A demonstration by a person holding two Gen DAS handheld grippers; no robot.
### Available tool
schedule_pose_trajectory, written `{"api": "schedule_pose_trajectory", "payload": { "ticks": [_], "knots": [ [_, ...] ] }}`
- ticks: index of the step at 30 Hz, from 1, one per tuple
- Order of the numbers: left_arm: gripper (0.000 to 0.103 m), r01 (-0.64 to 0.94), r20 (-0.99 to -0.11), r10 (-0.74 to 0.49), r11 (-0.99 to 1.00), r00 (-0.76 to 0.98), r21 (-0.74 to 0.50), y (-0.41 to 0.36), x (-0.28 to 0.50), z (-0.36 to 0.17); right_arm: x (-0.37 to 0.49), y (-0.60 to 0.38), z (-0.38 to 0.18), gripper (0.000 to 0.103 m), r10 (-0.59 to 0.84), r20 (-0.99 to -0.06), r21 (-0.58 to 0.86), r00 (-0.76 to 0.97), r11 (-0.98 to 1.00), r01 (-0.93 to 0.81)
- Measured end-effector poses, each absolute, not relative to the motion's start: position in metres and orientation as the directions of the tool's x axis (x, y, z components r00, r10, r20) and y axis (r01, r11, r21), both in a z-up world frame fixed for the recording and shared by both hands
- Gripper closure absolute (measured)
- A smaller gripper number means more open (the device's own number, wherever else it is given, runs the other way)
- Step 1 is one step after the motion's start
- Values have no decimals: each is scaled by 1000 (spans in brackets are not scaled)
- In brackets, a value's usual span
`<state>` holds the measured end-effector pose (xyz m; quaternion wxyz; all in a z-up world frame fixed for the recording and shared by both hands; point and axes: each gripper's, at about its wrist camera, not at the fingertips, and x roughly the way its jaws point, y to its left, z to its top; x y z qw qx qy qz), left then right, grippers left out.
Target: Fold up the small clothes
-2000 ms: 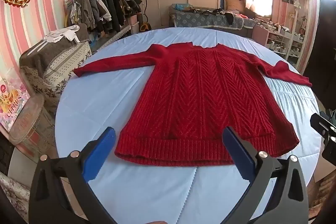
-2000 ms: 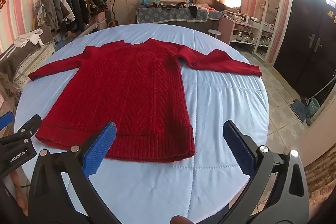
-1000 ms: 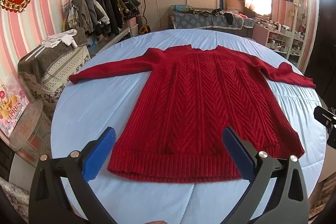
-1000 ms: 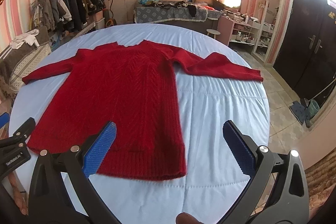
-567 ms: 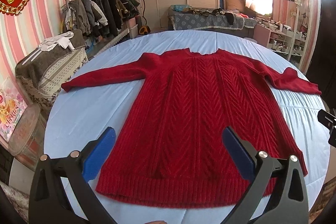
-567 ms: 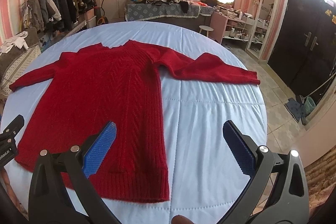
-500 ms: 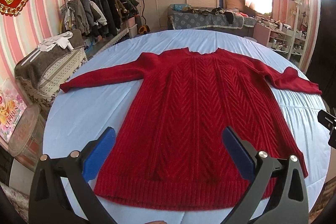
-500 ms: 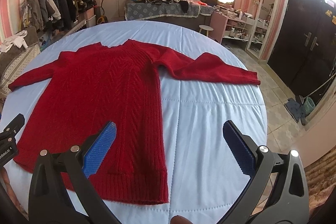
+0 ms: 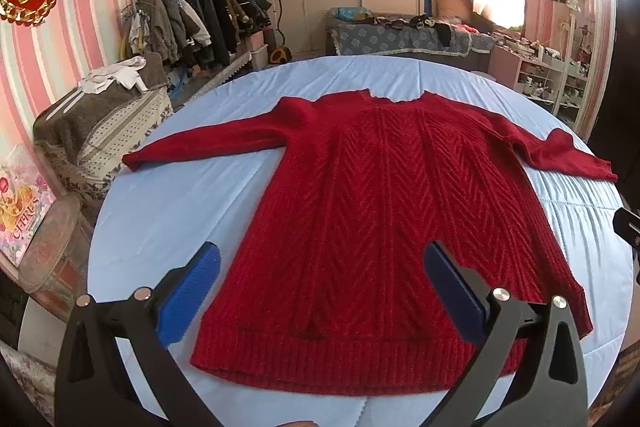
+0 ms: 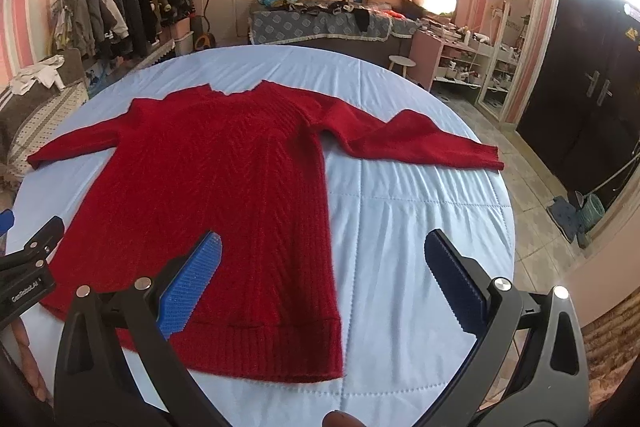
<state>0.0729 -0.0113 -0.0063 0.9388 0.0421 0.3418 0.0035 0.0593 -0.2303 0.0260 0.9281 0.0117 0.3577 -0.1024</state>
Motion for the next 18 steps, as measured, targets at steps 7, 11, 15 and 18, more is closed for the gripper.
{"api": "schedule_pose_trajectory", "payload": {
  "ticks": [7,11,15,18],
  "knots": [
    [1,-1,-632,51,997,773,79,3,64,0,56,-217,30,3,-171,-660,-56,731,982,179],
    [1,-5,-625,53,997,779,79,7,58,4,54,-215,33,3,-166,-657,-53,735,983,175],
    [1,-8,-623,56,997,780,80,7,56,5,53,-214,34,3,-162,-655,-50,738,984,171],
    [1,-8,-622,57,997,781,81,6,55,6,53,-213,34,3,-160,-654,-49,739,984,170]
  ]
}}
